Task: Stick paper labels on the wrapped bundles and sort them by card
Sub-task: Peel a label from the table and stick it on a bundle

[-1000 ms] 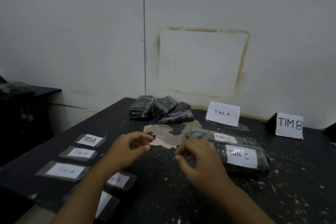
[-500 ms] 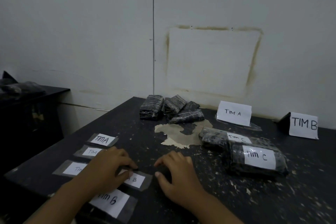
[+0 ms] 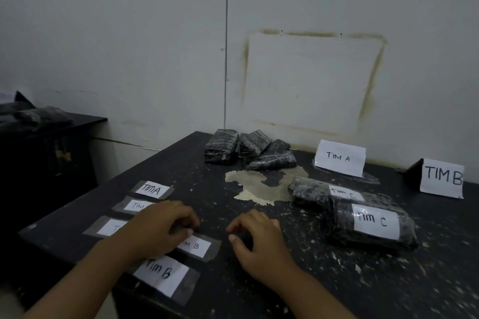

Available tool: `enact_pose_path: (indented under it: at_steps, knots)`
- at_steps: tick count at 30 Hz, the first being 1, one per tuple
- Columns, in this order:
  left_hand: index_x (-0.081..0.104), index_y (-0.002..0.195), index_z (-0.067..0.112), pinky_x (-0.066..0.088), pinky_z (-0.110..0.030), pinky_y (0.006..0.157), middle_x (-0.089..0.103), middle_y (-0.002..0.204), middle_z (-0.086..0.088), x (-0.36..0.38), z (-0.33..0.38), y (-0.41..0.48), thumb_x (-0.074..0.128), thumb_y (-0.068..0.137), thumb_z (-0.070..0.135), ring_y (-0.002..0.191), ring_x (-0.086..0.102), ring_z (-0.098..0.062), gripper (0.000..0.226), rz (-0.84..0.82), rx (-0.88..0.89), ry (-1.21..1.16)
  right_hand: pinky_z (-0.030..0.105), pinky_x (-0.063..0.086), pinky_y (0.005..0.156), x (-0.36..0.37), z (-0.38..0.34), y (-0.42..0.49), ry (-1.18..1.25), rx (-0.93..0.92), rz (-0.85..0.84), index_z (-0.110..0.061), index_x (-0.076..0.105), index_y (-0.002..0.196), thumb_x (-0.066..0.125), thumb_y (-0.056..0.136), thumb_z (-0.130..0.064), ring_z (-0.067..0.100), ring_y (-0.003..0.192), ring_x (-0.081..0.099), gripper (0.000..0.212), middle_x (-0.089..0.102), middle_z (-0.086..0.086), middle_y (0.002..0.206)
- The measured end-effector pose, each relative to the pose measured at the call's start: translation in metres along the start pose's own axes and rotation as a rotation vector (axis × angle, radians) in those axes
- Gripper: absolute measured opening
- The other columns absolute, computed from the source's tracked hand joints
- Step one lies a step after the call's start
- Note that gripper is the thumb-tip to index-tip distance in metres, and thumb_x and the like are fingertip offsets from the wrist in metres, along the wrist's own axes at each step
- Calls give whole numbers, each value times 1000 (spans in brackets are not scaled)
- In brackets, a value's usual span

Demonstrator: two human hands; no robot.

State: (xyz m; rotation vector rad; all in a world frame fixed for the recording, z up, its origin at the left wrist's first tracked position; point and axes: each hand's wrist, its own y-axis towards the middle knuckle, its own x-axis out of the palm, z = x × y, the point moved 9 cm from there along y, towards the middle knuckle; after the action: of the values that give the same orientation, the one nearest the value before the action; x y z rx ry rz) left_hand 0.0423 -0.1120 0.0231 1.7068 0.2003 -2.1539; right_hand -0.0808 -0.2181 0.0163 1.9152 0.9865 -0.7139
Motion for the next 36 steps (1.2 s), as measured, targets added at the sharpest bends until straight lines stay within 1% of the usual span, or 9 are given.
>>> enact_pose_path:
  at_steps: [3,6,9,12,14,18,22,28,36]
  knots:
    - [50,99,52,41,-15,89,50,106,25,0,-2,1,57,89,38,100,46,6,19,-7,2,16,18,25,86,1,-1,0,-5,-3,-7,-34,56,92,48,80,-40,-2,91,45,16,45,-22,89]
    - [49,104,57,38,-21,96,46,110,28,3,-1,1,60,84,48,106,42,6,24,-44,33,45,15,23,85,3,0,0,-3,2,-23,-35,56,92,47,80,-41,-3,91,43,16,42,-26,86]
    - [49,116,56,34,-24,100,44,118,26,5,3,0,59,82,55,110,37,5,35,-83,51,78,14,22,84,3,1,0,-1,-2,-16,-34,57,91,47,79,-42,-1,91,43,18,46,-21,89]
    - [51,122,50,32,-25,102,43,122,23,4,5,1,58,82,55,111,36,4,40,-82,61,124,21,25,83,3,1,1,11,-1,-11,-34,57,91,48,79,-40,0,91,44,15,49,-18,91]
    - [52,117,52,32,-26,102,44,121,24,3,5,1,59,82,55,112,36,5,36,-86,72,127,26,27,84,2,1,1,19,0,-11,-34,57,90,50,80,-39,1,91,44,13,50,-17,92]
    - [47,103,56,35,-27,101,46,116,26,4,4,2,60,79,56,110,39,5,28,-112,77,116,28,27,85,2,2,1,24,11,-11,-34,57,90,51,81,-38,1,91,45,11,50,-16,92]
    - [51,105,50,38,-28,99,47,115,22,7,1,7,63,77,55,108,41,3,30,-153,55,94,28,27,86,3,3,1,31,17,-17,-33,57,90,52,82,-37,0,92,45,10,50,-17,92]
    - [48,102,43,39,-27,92,45,109,16,15,1,19,65,75,50,103,38,-3,32,-262,29,114,27,26,85,3,3,0,49,25,-36,-36,55,88,55,82,-37,0,92,45,6,50,-16,93]
    - [48,96,36,40,-30,89,46,111,8,25,4,31,62,78,45,104,40,-11,25,-382,-6,160,23,25,84,3,3,1,56,20,-39,-38,54,85,56,80,-39,-1,92,45,6,51,-17,92]
